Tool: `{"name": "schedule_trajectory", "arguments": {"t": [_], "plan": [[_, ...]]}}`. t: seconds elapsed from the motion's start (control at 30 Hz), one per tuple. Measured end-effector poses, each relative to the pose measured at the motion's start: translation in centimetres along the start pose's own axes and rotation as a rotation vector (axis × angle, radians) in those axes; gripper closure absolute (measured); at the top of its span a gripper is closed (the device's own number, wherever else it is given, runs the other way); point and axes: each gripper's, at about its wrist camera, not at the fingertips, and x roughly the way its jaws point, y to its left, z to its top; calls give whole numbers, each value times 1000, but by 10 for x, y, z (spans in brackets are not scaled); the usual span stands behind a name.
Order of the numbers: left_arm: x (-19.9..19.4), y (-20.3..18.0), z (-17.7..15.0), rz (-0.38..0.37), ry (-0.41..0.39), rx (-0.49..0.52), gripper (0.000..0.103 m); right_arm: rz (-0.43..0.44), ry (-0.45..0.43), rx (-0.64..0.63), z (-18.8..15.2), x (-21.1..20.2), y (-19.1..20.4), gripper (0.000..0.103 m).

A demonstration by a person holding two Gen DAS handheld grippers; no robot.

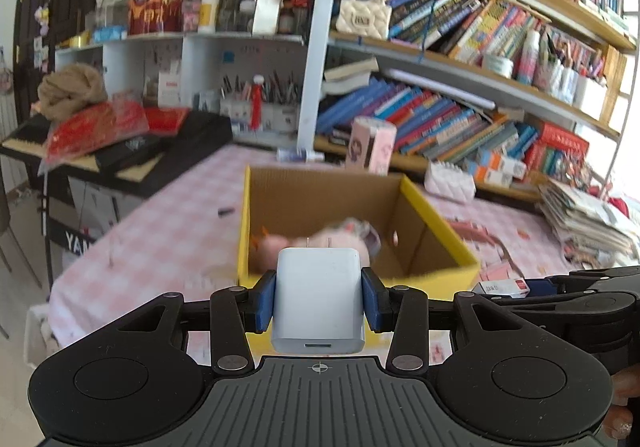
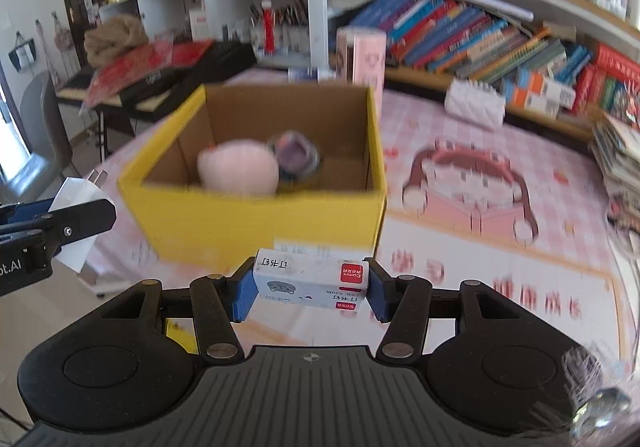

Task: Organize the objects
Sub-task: 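Carry the white charger and white-red box with both tools over the yellow box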

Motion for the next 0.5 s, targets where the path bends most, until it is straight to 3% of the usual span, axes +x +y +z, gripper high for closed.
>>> {"name": "schedule_trajectory", "arguments": {"t": [0.2, 0.5], "plan": [[32, -3, 21, 29, -19, 10, 62, 15, -43, -26, 40, 20, -8, 51], [84, -6, 35, 78, 16, 20, 62, 37, -64, -79, 85, 64, -20, 51]]}}
